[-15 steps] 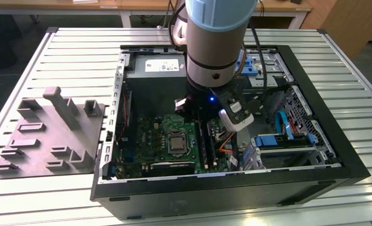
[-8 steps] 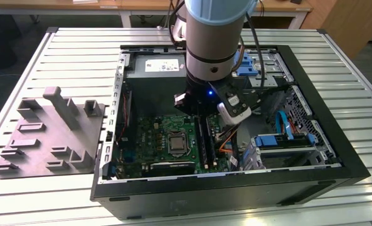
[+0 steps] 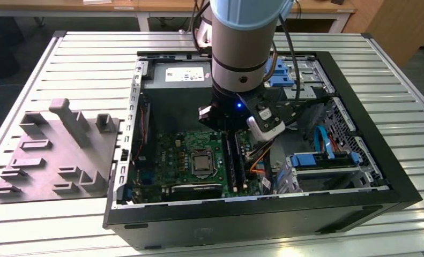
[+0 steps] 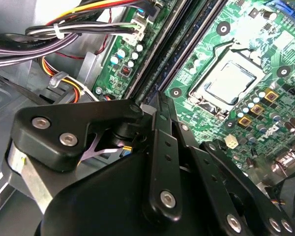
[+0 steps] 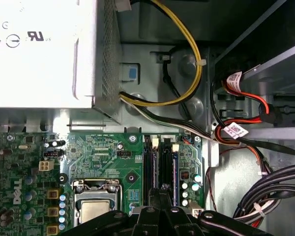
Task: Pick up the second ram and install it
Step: 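Press down the second ram until it locks into place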
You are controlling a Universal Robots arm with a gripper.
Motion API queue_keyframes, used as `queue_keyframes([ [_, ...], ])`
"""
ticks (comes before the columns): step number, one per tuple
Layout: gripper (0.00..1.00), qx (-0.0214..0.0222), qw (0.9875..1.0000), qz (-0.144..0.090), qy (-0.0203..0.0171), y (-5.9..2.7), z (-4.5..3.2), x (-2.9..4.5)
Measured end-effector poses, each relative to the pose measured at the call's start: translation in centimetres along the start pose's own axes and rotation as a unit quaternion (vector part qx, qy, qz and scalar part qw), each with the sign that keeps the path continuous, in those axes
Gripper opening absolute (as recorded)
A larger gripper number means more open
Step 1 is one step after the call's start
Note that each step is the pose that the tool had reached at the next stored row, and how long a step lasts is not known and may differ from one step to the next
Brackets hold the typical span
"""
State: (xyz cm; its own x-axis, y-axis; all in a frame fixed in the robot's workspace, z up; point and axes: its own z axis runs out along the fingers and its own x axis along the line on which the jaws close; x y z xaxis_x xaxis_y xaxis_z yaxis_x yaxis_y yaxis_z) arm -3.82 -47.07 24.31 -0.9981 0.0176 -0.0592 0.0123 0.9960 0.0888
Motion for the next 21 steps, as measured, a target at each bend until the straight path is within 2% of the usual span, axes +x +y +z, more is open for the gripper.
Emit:
queue_keyframes([
  [7, 0.10, 0.0000, 1.0000, 0.000, 0.0000, 0.56, 0.13, 0.02],
  [21, 0.10, 0.0007, 0.9999, 0.012, -0.0011, 1.33, 1.01, 0.08],
])
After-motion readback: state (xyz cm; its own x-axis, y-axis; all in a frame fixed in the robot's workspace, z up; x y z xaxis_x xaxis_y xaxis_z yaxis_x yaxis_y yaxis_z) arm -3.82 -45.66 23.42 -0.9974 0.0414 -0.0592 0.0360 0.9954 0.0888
